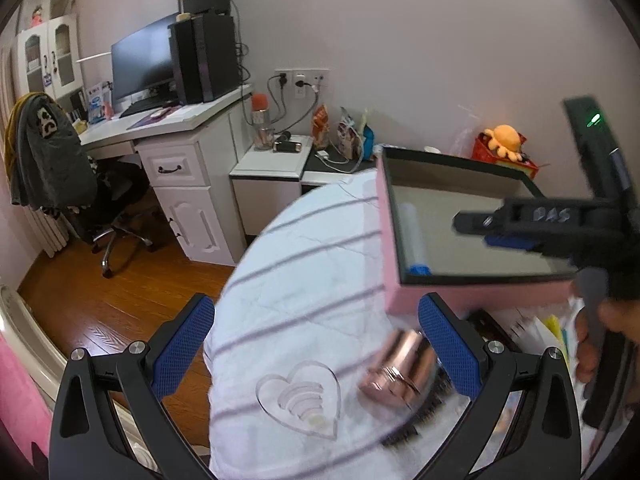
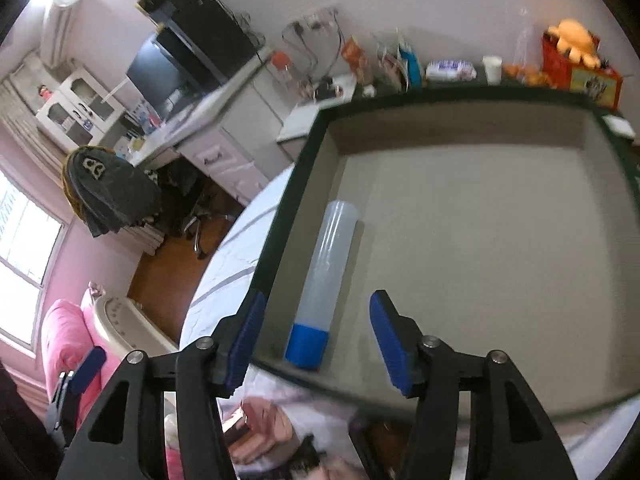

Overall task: Organize rigid objects
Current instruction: 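Withdraw the right gripper from the box back over the table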

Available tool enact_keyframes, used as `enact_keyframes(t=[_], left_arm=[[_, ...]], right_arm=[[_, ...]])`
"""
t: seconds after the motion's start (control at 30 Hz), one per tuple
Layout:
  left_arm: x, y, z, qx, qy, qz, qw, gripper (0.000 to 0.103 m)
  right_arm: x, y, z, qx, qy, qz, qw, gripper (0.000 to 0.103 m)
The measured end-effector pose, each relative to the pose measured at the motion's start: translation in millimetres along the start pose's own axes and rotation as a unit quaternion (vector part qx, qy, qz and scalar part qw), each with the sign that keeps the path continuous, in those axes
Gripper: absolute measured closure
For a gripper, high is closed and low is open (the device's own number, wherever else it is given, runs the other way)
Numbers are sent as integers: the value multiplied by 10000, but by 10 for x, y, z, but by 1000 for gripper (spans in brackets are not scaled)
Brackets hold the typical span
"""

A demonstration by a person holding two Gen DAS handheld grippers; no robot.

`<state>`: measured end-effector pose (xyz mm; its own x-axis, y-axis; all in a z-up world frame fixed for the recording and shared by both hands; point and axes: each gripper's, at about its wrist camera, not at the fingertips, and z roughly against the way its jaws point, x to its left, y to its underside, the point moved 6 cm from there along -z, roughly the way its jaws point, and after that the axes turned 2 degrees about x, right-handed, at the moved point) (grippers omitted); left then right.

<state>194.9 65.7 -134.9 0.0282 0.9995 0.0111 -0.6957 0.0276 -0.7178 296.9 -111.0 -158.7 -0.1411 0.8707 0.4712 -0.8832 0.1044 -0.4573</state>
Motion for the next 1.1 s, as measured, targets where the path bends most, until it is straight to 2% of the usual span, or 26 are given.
enact_keyframes(t=[0.07, 0.13, 0.2, 0.37, 0.53, 0.73, 1.03, 1.1], left_arm=[[-69, 84, 96, -36, 67, -71, 9999, 0], [-138, 187, 157, -21, 145, -201, 9997, 0], [-199, 290, 182, 2, 181, -306, 9994, 0], [-300, 536, 189, 221, 202, -465, 9985, 0], [-549, 599, 303, 159, 476, -619, 9968, 0], [-886, 659, 355, 156, 637, -830, 9944, 0], [-990, 667, 317, 232, 492, -759, 9956, 0], [-1063, 683, 323, 227, 565, -808, 9949, 0]], right_arm=[[2, 74, 247, -216, 143, 128, 9996, 46], [26, 187, 536, -509, 280, 308, 9978, 40], [43, 312, 785, -756, 375, 501, 9952, 21], [1, 666, 1218, -1181, 764, 879, 9861, 21], [-252, 966, 1347, -1179, 1323, 901, 9800, 21], [-616, 1211, 1484, -1158, 1476, 594, 9804, 21], [-971, 1335, 1530, -1083, 1623, 324, 9802, 21], [-1059, 1396, 1530, -1061, 1581, 292, 9813, 21]])
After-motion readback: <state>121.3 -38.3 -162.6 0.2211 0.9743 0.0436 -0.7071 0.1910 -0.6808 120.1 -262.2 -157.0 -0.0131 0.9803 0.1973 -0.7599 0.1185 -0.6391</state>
